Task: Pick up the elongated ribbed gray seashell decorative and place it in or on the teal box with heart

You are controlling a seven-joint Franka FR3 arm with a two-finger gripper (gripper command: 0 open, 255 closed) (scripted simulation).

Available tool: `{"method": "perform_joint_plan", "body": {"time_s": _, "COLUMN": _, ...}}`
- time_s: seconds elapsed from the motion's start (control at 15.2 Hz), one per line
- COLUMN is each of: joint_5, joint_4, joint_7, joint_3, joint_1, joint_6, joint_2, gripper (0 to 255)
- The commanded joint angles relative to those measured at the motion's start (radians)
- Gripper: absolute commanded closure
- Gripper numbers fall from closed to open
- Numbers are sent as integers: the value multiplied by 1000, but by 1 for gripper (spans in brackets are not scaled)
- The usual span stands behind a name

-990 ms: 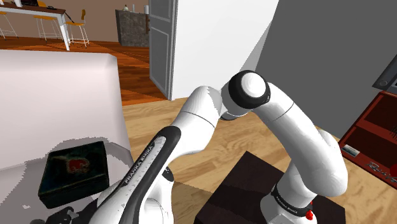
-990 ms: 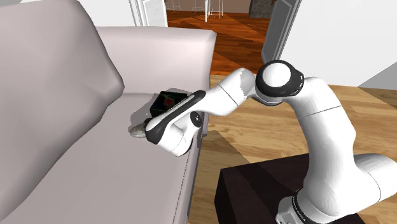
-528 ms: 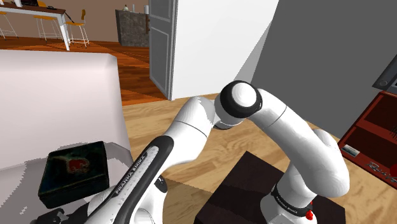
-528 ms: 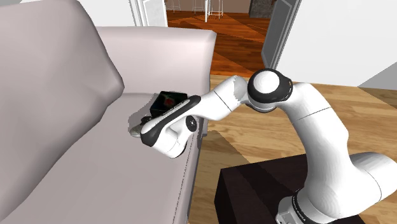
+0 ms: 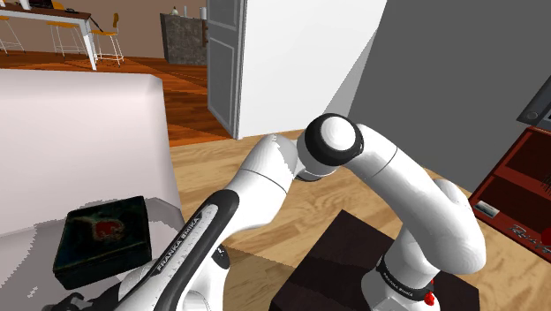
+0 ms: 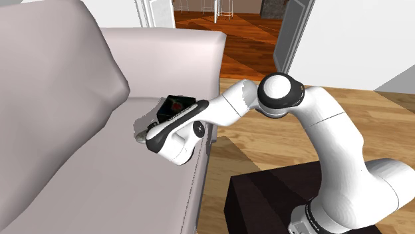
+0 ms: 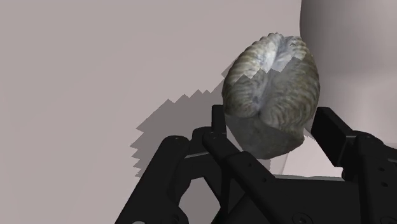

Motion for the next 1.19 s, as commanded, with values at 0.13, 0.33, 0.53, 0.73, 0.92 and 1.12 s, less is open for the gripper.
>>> {"method": "perform_joint_plan", "body": {"time_s": 0.13, "joint_5": 0, "joint_4": 0, "joint_7": 0, "joint_3": 0, "joint_1": 0, "joint_6": 0, "joint_2": 0, "gripper": 255}}
{"method": "perform_joint_plan", "body": {"time_s": 0.33, "joint_5": 0, "joint_4": 0, "joint_7": 0, "joint_3": 0, "joint_1": 0, "joint_6": 0, "joint_2": 0, "gripper": 255}}
{"method": "perform_joint_plan", "body": {"time_s": 0.53, "joint_5": 0, "joint_4": 0, "joint_7": 0, "joint_3": 0, "joint_1": 0, "joint_6": 0, "joint_2": 0, "gripper": 255}}
{"method": "perform_joint_plan", "body": {"time_s": 0.73, "joint_5": 41, "joint_4": -10, "joint_7": -10, "joint_3": 9, "joint_1": -4, "joint_6": -12, "joint_2": -40, "gripper": 255}}
{"method": "perform_joint_plan", "body": {"time_s": 0.92, "joint_5": 84, "joint_4": -18, "joint_7": -21, "joint_3": 17, "joint_1": -7, "joint_6": -26, "joint_2": -81, "gripper": 255}}
{"method": "perform_joint_plan", "body": {"time_s": 1.12, "joint_5": 129, "joint_4": -23, "joint_7": -34, "joint_3": 24, "joint_1": -10, "joint_6": -42, "joint_2": -122, "gripper": 255}}
